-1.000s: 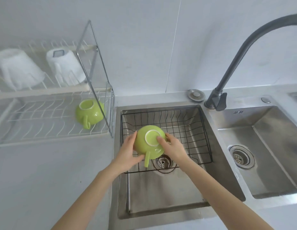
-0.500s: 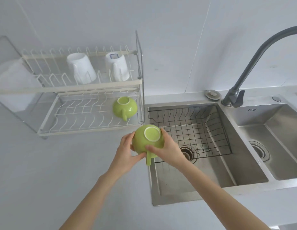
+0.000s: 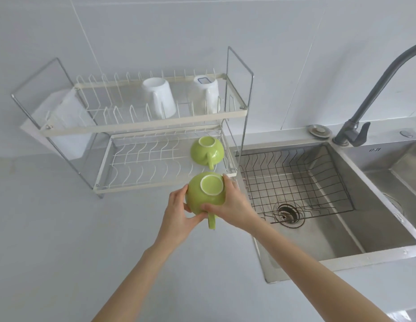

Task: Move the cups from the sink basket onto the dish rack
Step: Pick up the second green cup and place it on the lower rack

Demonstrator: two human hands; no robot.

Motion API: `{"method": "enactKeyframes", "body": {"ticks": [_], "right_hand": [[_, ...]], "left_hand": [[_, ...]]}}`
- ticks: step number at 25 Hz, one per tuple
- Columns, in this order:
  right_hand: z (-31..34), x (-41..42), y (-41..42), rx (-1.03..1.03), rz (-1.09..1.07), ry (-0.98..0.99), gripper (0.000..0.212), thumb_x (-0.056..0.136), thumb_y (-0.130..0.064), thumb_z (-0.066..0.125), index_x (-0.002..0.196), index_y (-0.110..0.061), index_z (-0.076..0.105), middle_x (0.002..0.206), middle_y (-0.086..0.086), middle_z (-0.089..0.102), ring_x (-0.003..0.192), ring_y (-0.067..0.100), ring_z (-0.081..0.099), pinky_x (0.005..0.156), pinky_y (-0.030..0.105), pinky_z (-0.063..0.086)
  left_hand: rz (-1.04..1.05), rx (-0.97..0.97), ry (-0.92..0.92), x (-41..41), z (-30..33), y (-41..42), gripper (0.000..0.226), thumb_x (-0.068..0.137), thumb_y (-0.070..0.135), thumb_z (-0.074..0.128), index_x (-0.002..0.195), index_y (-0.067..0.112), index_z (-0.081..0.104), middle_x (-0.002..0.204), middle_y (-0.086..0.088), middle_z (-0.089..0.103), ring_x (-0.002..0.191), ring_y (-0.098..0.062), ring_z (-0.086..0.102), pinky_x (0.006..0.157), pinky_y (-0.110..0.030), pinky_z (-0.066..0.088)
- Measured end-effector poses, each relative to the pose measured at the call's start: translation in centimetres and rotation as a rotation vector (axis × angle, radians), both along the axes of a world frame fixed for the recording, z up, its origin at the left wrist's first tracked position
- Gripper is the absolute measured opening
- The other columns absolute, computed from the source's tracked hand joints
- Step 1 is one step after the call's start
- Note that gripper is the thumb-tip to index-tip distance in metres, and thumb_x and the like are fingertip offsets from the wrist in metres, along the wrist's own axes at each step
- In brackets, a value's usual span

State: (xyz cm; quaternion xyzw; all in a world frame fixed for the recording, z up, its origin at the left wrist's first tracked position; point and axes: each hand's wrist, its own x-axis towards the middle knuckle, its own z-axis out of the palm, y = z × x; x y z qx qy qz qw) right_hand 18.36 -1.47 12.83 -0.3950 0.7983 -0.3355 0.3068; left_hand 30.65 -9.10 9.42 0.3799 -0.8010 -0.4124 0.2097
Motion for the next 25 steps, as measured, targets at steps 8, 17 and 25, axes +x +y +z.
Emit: {"method": "enactKeyframes", "body": {"ticks": [8,17,25], "right_hand": [[1.2,2.8,-6.7,0.009,0.049,0.051,0.1,0.075,-0.026,0.073,0.146,-0.011,0.005,0.153,0.008,0.019,0.14,0.024,0.024,0.109,0.03,0.027],[1.1,1.5,-15.0,0.062,0.078,0.092,0.096,0.077,-0.027,0.071,0.146,-0.011,0.007,0.151,0.008,0.022,0.137,0.025,0.03,0.106,0.031,0.031],[-1.6,-0.9,-20.4,0.148,0.097,0.123,0.083,0.073,-0.034,0.072,0.138,-0.01,0.027,0.137,0.015,0.036,0.131,0.035,0.032,0.107,0.043,0.035]], "left_hand": [[0.055,0.015,-0.006,2.7,0.8,-5.8,0.079,0.072,0.023,0.074,0.136,0.011,0.031,0.132,-0.008,0.042,0.082,-0.015,0.055,0.075,-0.026,0.04],[0.104,0.058,-0.009,1.4,0.4,-13.7,0.074,0.071,0.025,0.075,0.133,0.013,0.037,0.134,-0.004,0.047,0.082,-0.013,0.056,0.073,-0.017,0.036],[0.094,0.073,-0.09,-0.9,-1.4,-18.9,0.072,0.072,0.021,0.074,0.133,0.012,0.037,0.132,-0.008,0.05,0.106,-0.025,0.051,0.082,-0.025,0.034]]}}
